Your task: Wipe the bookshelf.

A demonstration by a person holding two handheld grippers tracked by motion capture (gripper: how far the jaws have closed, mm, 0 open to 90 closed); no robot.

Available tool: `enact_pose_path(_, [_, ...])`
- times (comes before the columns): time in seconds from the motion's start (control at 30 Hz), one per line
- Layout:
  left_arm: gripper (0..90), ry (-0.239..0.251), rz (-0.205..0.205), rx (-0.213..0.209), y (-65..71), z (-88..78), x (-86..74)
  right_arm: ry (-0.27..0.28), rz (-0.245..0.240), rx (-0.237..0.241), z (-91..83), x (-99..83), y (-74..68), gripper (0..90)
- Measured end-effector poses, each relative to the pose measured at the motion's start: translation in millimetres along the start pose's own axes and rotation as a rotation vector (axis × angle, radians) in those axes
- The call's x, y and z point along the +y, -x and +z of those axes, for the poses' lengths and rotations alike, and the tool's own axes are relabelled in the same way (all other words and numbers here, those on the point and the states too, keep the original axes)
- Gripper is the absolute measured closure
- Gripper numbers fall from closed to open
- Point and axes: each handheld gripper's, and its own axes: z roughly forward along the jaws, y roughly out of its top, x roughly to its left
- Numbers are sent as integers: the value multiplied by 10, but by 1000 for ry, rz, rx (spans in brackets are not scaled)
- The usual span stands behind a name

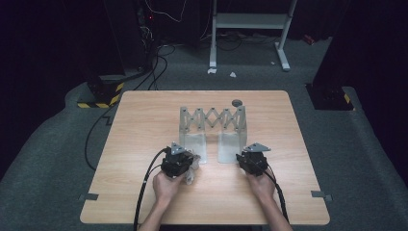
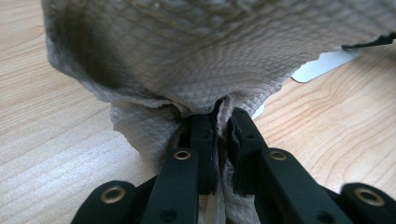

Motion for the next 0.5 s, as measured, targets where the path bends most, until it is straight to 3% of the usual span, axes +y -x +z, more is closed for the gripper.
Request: enact_pose_path(0.5, [818, 6, -41, 58, -204, 76, 12, 0, -1, -1, 0, 0, -2, 716])
